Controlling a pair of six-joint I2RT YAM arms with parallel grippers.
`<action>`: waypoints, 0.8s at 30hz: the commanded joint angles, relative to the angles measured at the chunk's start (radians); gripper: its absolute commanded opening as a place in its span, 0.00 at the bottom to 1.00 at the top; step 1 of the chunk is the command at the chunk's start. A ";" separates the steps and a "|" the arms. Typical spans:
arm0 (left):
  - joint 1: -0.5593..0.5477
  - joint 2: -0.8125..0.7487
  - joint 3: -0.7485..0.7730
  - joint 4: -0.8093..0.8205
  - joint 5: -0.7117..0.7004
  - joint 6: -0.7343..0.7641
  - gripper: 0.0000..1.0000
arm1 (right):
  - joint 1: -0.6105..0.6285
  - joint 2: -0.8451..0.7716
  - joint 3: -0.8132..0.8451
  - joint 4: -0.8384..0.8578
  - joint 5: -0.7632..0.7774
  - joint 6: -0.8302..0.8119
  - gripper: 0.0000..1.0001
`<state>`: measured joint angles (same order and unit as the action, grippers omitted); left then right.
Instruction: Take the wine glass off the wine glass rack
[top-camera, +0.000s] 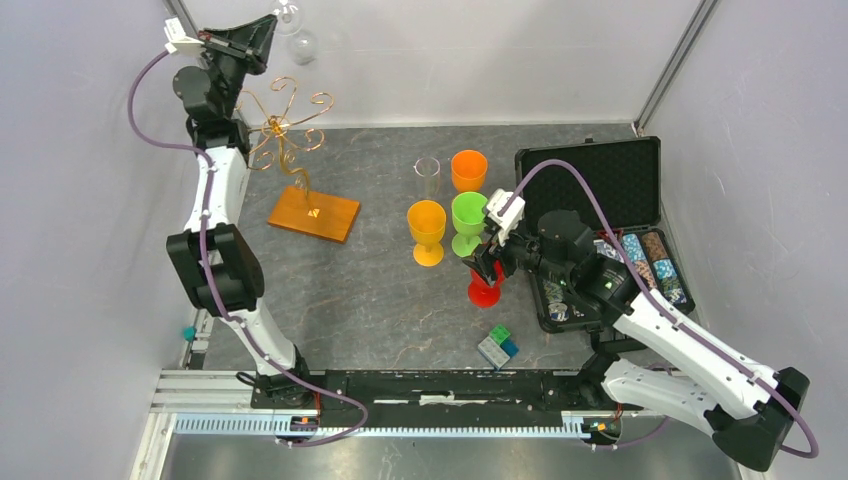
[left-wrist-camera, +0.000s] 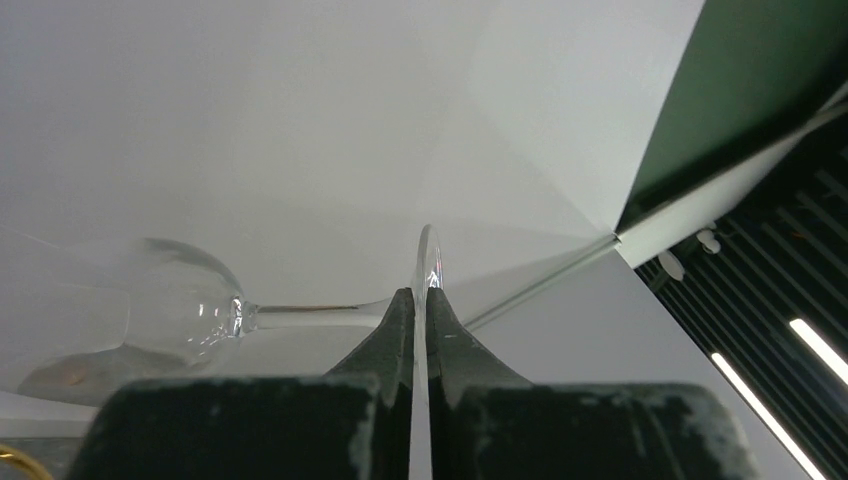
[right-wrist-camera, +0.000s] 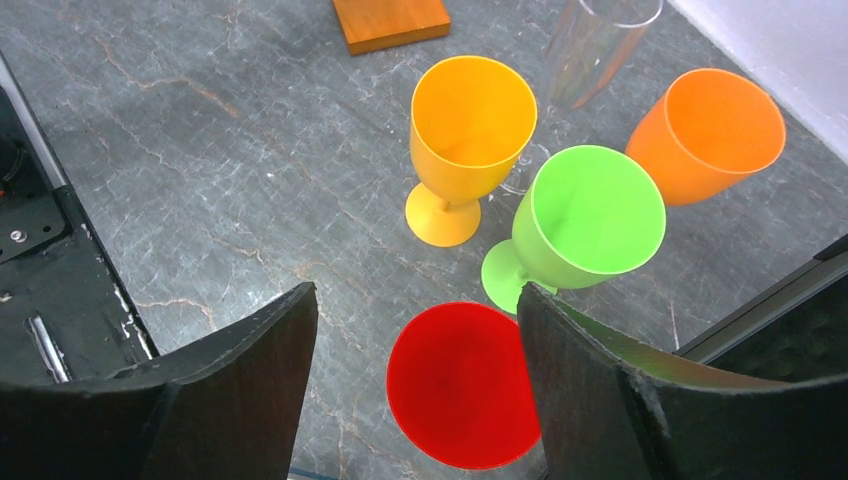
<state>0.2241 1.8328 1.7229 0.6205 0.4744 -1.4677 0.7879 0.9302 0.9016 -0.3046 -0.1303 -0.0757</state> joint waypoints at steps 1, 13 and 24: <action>-0.034 -0.050 -0.013 0.221 0.033 -0.108 0.02 | 0.003 -0.047 -0.011 0.075 0.045 0.023 0.80; -0.117 -0.242 -0.214 0.294 0.156 -0.342 0.02 | 0.002 -0.094 -0.021 0.143 -0.083 0.013 0.92; -0.257 -0.493 -0.439 0.159 0.187 -0.340 0.02 | 0.002 -0.089 -0.011 0.331 -0.164 0.024 0.95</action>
<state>0.0189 1.4445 1.3617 0.8173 0.6502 -1.7885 0.7879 0.8505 0.8654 -0.1249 -0.2173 -0.0528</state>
